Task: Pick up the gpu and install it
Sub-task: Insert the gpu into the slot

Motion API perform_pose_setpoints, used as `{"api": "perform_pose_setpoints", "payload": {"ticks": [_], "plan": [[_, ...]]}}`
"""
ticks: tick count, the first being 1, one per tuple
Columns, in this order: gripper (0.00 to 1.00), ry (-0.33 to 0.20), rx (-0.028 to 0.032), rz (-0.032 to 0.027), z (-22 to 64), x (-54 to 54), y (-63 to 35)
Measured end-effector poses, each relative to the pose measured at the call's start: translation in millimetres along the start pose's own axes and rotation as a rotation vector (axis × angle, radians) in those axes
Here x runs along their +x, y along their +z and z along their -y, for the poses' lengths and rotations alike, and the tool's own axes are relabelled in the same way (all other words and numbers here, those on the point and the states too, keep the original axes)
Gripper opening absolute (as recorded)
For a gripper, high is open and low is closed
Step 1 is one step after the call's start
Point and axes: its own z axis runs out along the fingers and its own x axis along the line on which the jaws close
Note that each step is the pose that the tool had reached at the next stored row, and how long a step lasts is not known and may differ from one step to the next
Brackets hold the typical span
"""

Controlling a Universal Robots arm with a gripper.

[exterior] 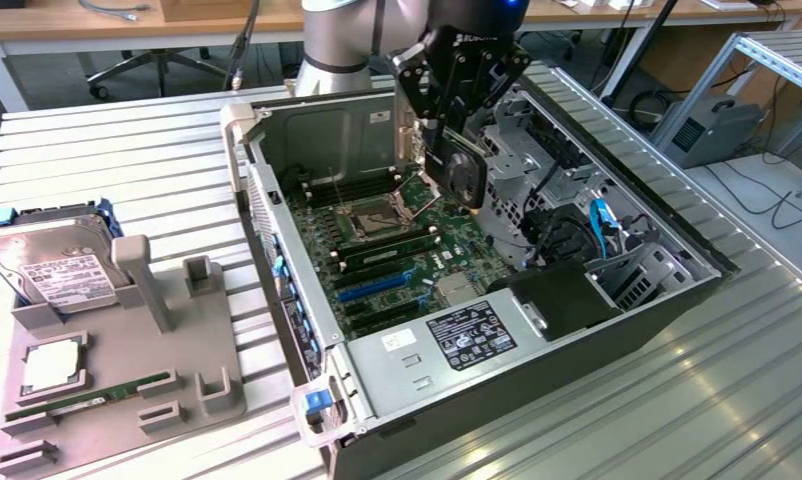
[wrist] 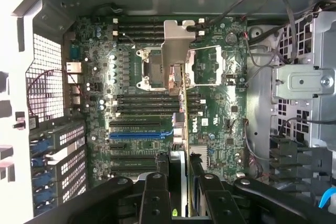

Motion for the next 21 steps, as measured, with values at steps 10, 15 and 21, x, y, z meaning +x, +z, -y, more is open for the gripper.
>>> {"api": "perform_pose_setpoints", "payload": {"ticks": [10,15,21], "plan": [[0.27,-0.039,-0.0010,-0.0006,0.0,0.0,0.0],[0.27,-0.055,-0.0015,-0.0008,0.0,0.0,0.0],[0.27,-0.067,-0.0018,-0.0009,0.0,0.0,0.0]]}}
